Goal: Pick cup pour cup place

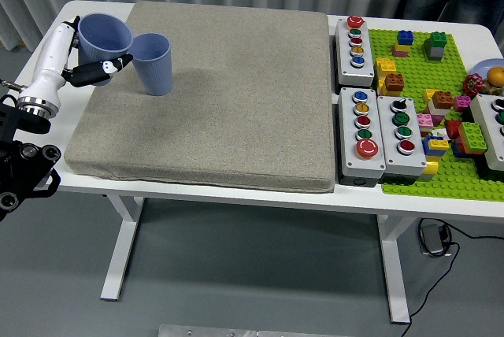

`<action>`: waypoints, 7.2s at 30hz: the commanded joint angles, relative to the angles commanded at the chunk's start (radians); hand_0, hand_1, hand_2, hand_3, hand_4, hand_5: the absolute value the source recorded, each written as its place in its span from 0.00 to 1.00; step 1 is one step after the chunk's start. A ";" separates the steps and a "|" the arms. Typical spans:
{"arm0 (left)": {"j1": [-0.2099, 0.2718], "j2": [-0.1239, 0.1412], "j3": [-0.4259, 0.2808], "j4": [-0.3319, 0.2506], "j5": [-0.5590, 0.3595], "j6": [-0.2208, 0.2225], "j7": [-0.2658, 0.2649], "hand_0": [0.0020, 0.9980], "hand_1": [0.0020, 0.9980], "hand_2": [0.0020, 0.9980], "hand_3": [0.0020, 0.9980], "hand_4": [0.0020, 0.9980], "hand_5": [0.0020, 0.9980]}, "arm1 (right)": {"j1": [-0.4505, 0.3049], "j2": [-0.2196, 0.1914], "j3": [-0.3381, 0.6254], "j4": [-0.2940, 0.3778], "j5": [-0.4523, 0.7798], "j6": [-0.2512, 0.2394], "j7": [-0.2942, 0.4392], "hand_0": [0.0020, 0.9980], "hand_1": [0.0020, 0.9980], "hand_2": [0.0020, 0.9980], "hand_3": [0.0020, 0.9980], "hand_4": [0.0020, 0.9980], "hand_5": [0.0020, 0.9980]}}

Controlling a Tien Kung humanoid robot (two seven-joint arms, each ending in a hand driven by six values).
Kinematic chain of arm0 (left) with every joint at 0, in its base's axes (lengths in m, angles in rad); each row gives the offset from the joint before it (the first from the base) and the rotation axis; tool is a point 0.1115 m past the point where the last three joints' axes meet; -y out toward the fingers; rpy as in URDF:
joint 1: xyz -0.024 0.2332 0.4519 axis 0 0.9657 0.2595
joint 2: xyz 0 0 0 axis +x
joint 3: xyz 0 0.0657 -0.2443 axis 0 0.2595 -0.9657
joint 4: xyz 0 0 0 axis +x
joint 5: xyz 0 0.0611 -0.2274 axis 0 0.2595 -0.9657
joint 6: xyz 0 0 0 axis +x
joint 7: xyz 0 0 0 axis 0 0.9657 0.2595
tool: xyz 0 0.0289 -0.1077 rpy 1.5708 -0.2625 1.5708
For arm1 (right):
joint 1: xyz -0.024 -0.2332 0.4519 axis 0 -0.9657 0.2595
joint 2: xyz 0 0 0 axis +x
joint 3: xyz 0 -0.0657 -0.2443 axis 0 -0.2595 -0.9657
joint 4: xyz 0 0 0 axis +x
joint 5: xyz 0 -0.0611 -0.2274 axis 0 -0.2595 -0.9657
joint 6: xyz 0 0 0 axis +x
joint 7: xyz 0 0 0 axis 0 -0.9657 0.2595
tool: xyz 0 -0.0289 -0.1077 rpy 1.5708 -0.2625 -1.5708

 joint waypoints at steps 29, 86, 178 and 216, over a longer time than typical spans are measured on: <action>-0.205 0.058 0.188 0.148 0.108 -0.085 0.041 0.44 0.52 0.62 0.65 0.82 0.24 | 0.007 -0.003 -0.012 0.001 0.021 -0.003 -0.005 0.69 0.64 0.58 0.58 0.00 0.17; -0.341 0.067 0.285 0.255 0.478 -0.130 0.085 0.45 0.52 0.61 0.64 0.80 0.25 | 0.021 -0.010 -0.018 -0.001 0.039 -0.007 -0.004 0.69 0.64 0.58 0.58 0.00 0.17; -0.467 0.118 0.537 0.223 0.666 -0.075 0.188 0.46 0.51 0.59 0.62 0.78 0.24 | 0.018 -0.017 -0.026 -0.004 0.057 -0.009 0.000 0.69 0.64 0.58 0.58 0.00 0.16; -0.202 0.091 0.082 -0.051 -0.126 0.006 0.090 0.46 0.52 0.58 0.61 0.78 0.25 | 0.008 -0.011 -0.029 -0.004 0.058 -0.009 -0.001 0.69 0.64 0.58 0.58 0.00 0.17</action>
